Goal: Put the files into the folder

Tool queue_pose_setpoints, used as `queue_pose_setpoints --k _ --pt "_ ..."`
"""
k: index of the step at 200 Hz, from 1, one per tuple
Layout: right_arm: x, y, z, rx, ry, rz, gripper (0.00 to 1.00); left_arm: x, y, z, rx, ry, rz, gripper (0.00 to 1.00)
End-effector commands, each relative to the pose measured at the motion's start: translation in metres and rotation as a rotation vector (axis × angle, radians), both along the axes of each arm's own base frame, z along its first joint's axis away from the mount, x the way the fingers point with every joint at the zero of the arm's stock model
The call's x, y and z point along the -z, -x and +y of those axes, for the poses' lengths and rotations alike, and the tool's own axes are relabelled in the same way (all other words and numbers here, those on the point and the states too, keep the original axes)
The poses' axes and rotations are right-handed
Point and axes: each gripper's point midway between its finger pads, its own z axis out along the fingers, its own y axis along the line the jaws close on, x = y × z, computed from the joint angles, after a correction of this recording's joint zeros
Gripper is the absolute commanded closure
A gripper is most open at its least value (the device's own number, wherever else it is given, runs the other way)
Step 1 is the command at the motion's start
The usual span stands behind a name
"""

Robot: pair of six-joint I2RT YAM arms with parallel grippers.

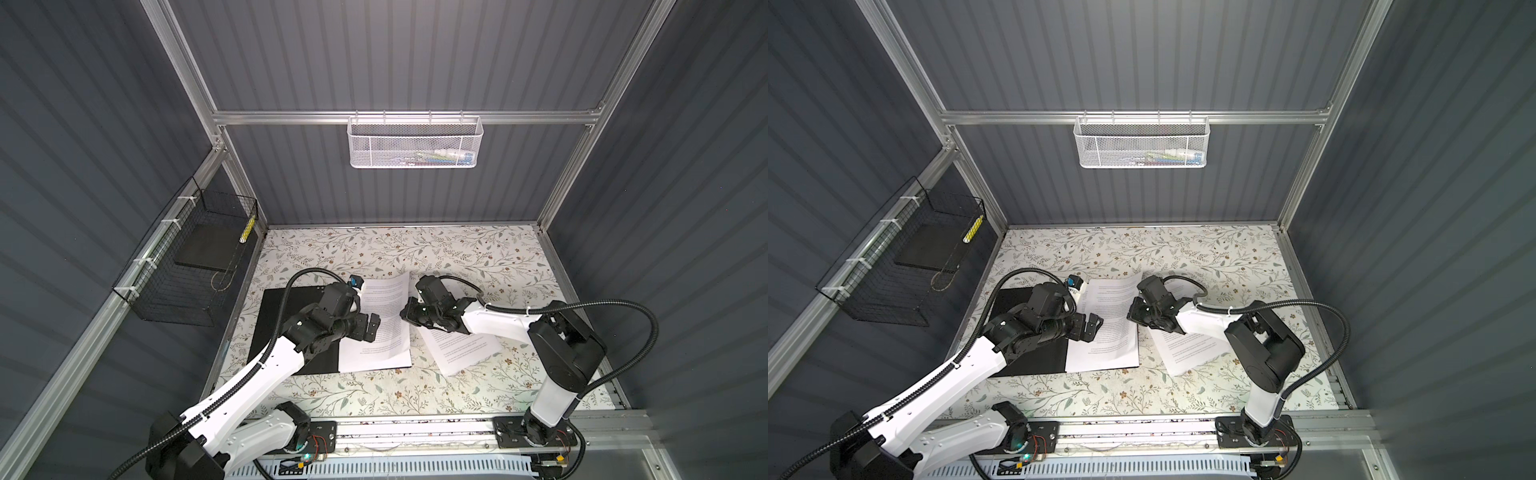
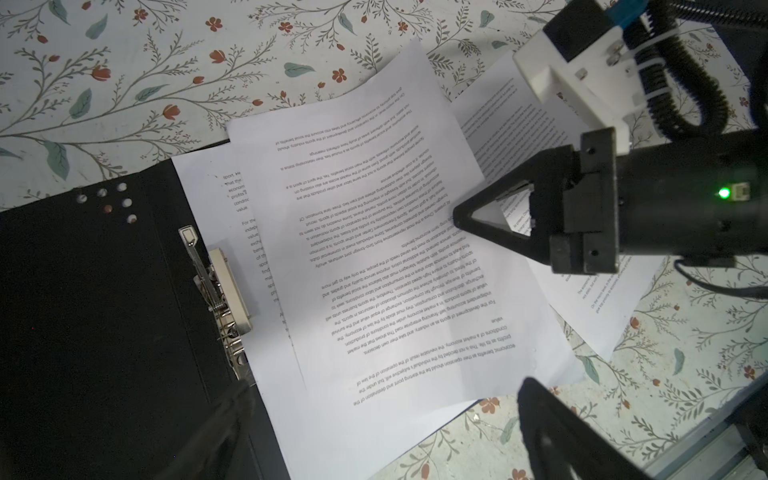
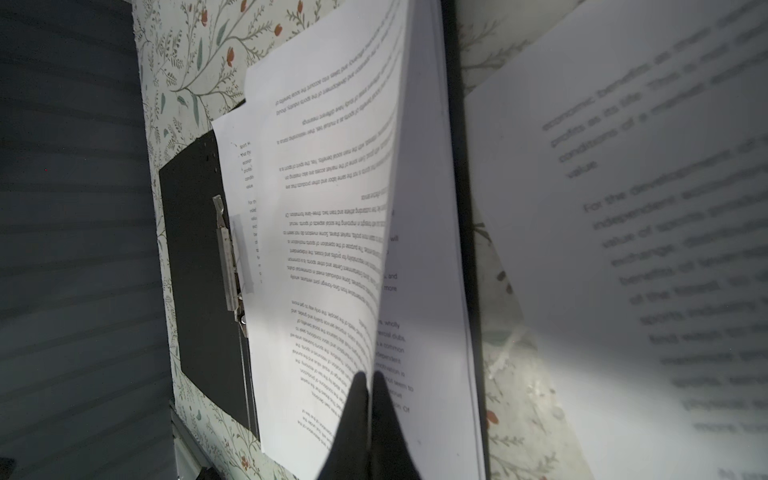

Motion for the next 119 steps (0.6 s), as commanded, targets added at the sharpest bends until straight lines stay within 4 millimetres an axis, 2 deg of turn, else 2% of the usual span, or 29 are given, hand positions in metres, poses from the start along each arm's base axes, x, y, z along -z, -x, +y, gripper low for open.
queue_pose_setpoints --k 1,119 --pt "0.001 -0.001 0.014 -0.016 -0.015 0.003 1.0 0.002 0.002 -0.002 0.017 0.014 0.01 0.0" --pt "0.011 0.007 0.023 -0.046 -0.016 0.022 1.0 0.005 0.003 -0.004 0.03 0.017 0.026 0.0"
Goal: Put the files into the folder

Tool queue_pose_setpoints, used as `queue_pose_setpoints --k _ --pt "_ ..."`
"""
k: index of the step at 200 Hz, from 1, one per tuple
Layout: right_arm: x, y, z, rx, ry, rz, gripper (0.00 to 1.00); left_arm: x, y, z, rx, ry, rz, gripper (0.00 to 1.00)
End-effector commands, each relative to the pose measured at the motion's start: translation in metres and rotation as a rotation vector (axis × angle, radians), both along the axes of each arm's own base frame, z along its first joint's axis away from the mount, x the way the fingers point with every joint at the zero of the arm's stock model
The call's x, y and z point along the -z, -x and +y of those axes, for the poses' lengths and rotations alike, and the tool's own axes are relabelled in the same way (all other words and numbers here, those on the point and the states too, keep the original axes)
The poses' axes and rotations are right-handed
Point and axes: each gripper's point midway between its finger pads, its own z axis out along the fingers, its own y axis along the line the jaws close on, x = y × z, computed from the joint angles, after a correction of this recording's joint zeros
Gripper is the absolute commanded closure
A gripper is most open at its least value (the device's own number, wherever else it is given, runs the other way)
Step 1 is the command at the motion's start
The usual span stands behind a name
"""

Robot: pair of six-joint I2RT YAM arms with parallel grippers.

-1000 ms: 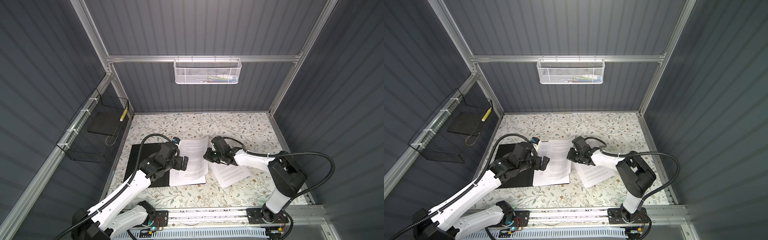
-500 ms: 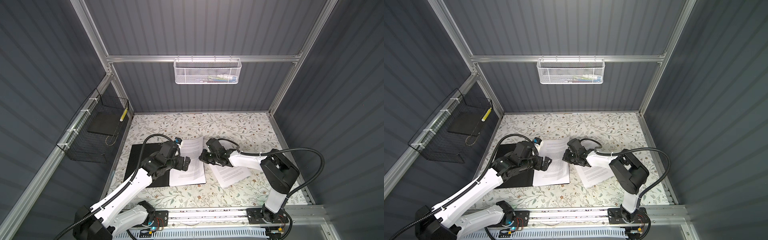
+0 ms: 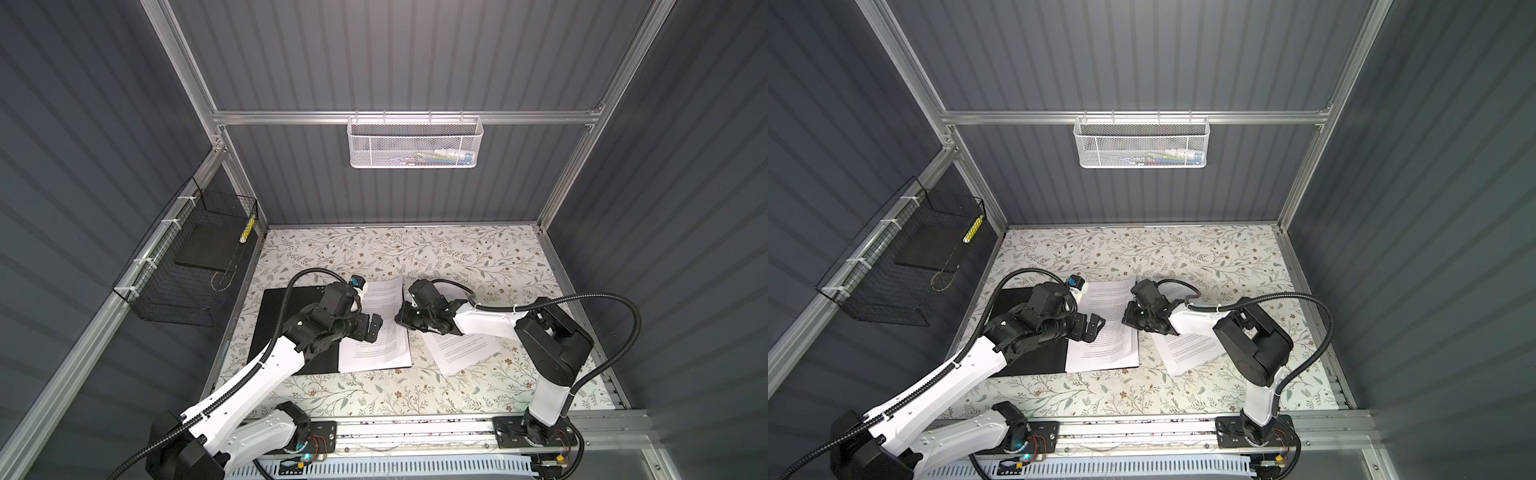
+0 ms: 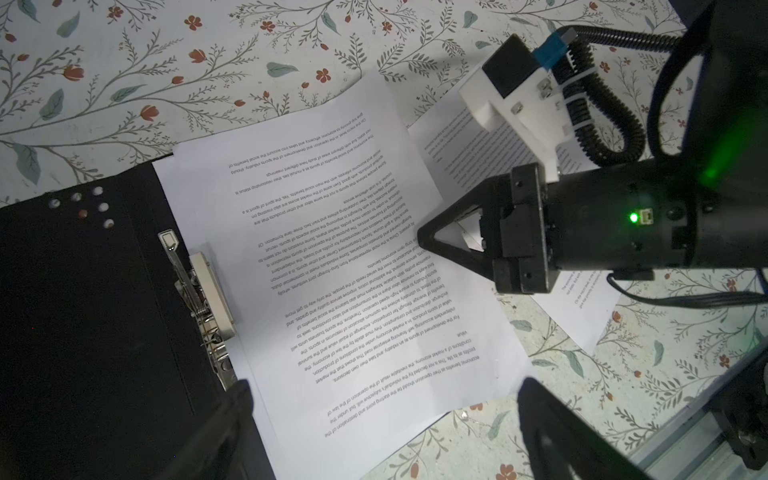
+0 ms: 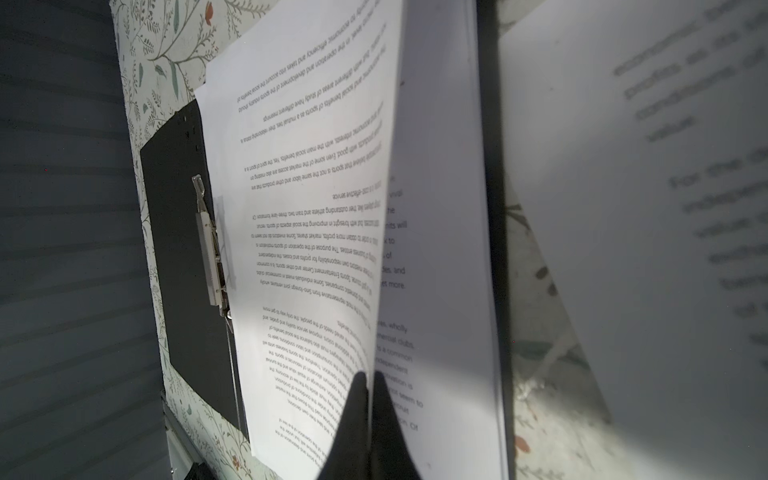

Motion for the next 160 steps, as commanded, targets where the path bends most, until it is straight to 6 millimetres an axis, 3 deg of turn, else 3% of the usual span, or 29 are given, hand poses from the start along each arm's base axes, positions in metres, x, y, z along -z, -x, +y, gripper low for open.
queue_pose_setpoints --k 1,160 --pt "-0.0012 -0.0001 0.0093 -0.014 -0.016 0.002 1.0 0.0058 0.0012 0.0003 0.012 -0.004 0.016 0.0" --pt "0.0033 0.0023 0.0177 -0.033 -0.022 0.013 0.98 0.0066 0.0014 -0.0015 0.021 0.002 0.019 0.0"
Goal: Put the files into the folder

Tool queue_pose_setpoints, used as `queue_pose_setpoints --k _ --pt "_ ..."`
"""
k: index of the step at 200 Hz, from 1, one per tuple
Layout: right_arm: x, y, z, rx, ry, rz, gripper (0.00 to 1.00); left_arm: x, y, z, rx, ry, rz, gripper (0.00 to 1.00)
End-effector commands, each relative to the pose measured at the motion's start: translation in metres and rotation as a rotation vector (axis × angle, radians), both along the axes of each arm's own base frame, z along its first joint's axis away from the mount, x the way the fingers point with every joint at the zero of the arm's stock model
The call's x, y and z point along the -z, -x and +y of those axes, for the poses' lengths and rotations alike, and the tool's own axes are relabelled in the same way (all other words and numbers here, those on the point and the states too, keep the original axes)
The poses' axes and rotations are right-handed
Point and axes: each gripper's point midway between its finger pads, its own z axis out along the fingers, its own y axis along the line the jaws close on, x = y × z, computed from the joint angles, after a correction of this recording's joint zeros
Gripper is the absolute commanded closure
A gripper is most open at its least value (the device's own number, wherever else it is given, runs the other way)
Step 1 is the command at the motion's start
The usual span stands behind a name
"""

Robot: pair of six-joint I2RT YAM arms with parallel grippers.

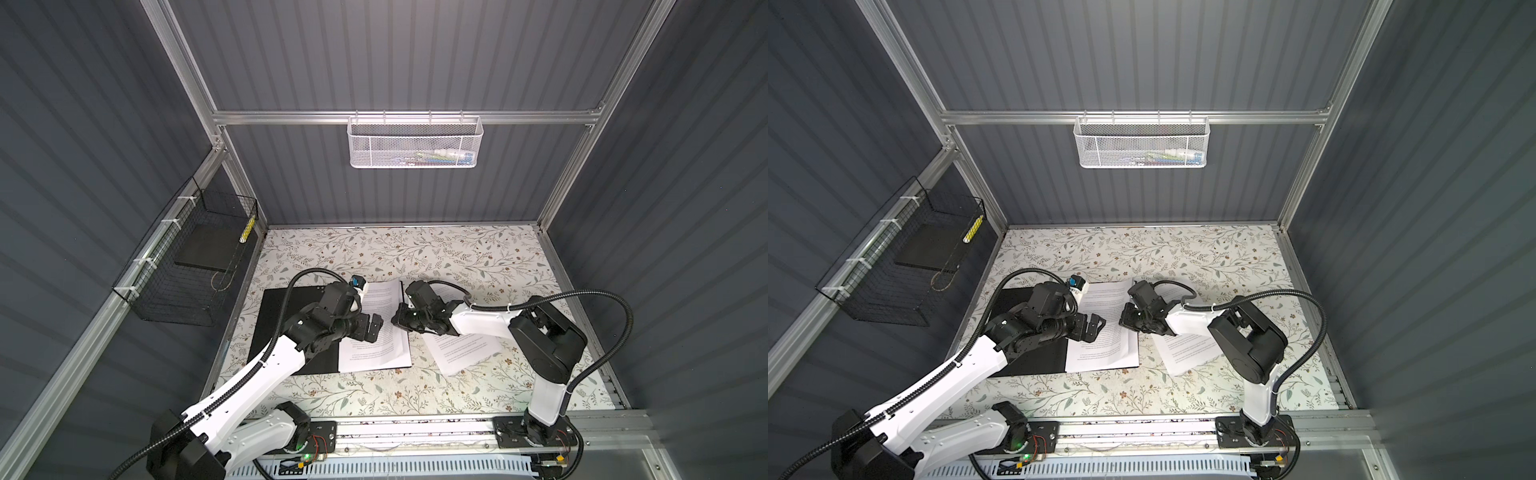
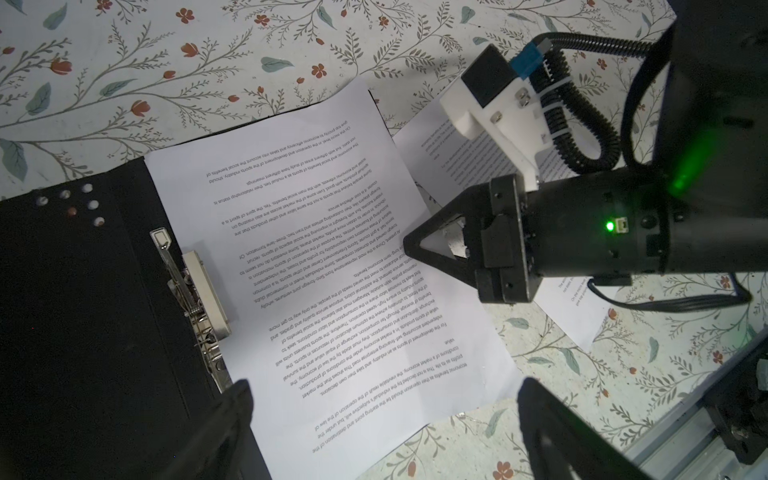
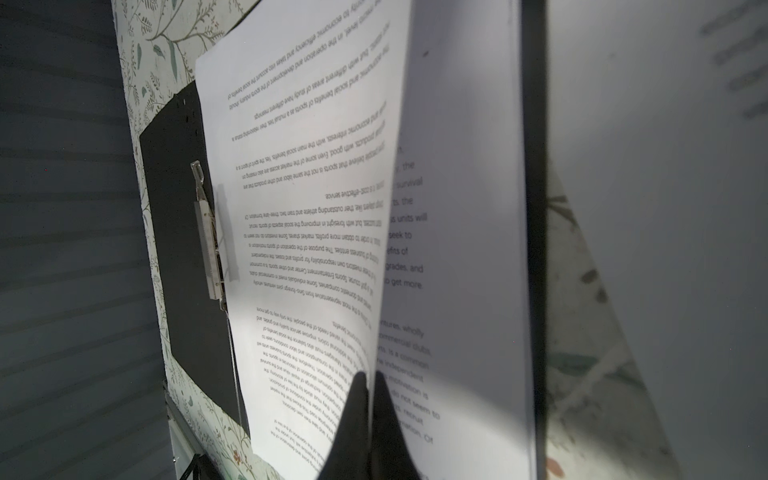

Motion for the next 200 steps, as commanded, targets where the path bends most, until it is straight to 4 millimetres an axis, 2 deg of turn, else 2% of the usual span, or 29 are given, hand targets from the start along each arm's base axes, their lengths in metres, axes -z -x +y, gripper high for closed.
queue_pose_setpoints --k 1,63,130,159,200 --pt "-0.002 -0.001 0.007 -0.005 -0.011 0.002 0.98 0.005 0.001 0.0 0.016 -0.004 0.01 0.0" --pt "-0.002 0.0 0.007 -0.004 -0.013 0.002 0.91 0.006 0.001 0.0 0.017 -0.004 0.011 0.0" --pt "-0.016 0.006 -0.001 0.001 0.009 -0.039 0.48 0.003 0.001 -0.001 0.018 0.003 0.006 0.0" --pt "-0.018 0.015 -0.012 0.017 0.055 -0.012 0.37 0.002 0.001 0.0 0.015 0.006 0.004 0.0" --pt "-0.007 0.036 -0.032 0.01 0.154 0.058 0.28 0.001 -0.001 -0.001 0.015 0.012 0.003 0.0"
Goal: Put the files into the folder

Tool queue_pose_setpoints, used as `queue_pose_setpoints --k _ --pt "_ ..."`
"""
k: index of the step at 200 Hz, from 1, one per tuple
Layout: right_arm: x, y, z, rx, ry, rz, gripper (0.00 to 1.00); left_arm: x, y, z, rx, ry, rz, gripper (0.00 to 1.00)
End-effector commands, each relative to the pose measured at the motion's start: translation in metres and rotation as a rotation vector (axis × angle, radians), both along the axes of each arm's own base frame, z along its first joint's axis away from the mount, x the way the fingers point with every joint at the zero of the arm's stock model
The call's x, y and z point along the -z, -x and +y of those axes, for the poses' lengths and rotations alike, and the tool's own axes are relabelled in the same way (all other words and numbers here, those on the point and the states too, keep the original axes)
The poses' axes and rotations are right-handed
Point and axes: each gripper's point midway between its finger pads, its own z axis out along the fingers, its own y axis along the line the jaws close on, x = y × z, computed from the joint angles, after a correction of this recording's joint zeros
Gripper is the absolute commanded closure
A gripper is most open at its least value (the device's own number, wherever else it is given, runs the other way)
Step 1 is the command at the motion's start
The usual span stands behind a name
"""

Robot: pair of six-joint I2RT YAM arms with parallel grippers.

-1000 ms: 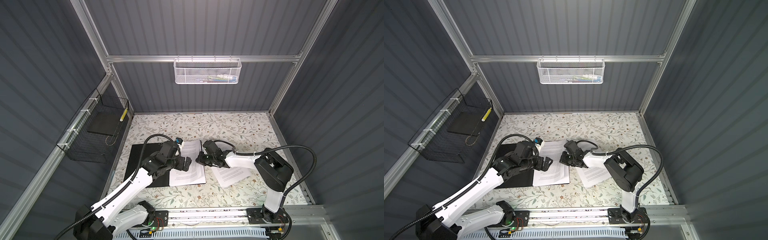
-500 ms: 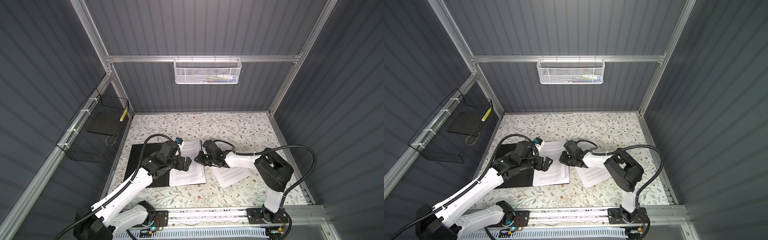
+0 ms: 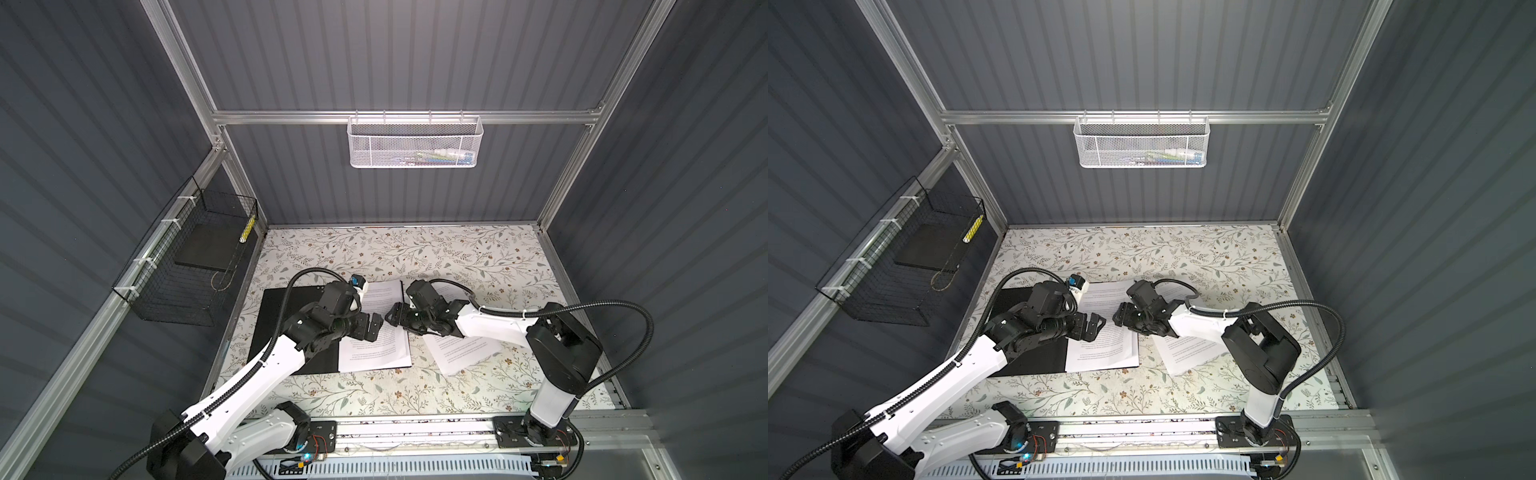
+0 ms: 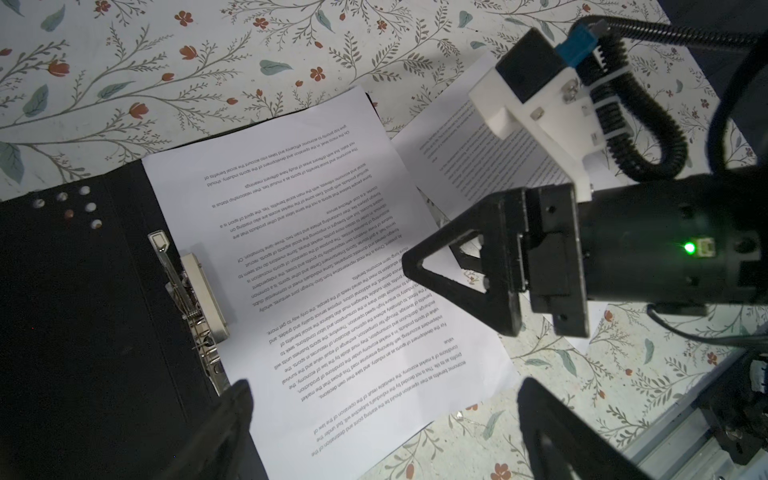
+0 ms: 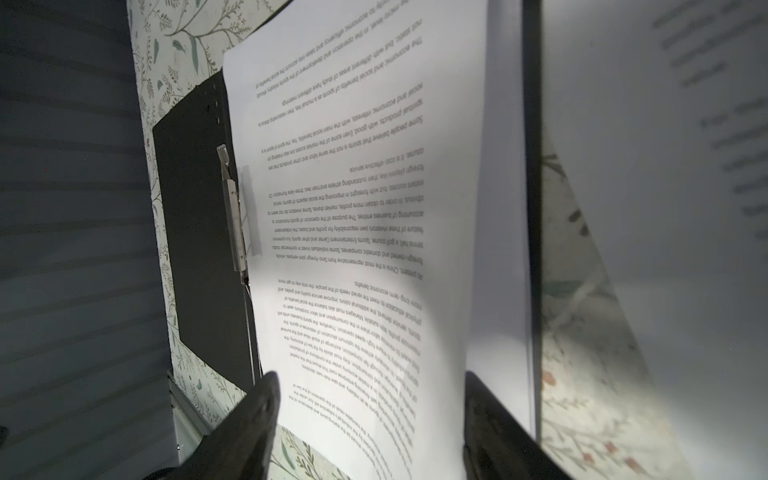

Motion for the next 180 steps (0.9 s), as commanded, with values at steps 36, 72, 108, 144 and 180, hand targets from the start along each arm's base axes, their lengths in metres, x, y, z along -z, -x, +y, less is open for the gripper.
queue_pose_setpoints --k 36,72,108,144,180 --pt "-0.012 0.004 -0.067 0.021 0.202 -0.047 0.14 -0.003 0.002 -0.009 0.049 0.037 0.012 0.0" --pt "-0.038 -0.043 -0.133 0.035 0.243 -0.116 0.01 -0.014 0.014 -0.057 0.165 0.259 0.093 0.0" --pt "-0.033 -0.092 -0.195 0.08 0.306 -0.06 0.01 0.007 0.036 -0.14 0.283 0.224 0.124 0.0" --pt "-0.041 -0.12 -0.213 0.122 0.259 -0.029 0.01 0.04 0.061 -0.224 0.415 0.153 0.18 0.0" --pt "-0.044 -0.135 -0.21 0.09 0.236 -0.008 0.01 0.081 0.072 -0.267 0.477 0.091 0.249 0.0"
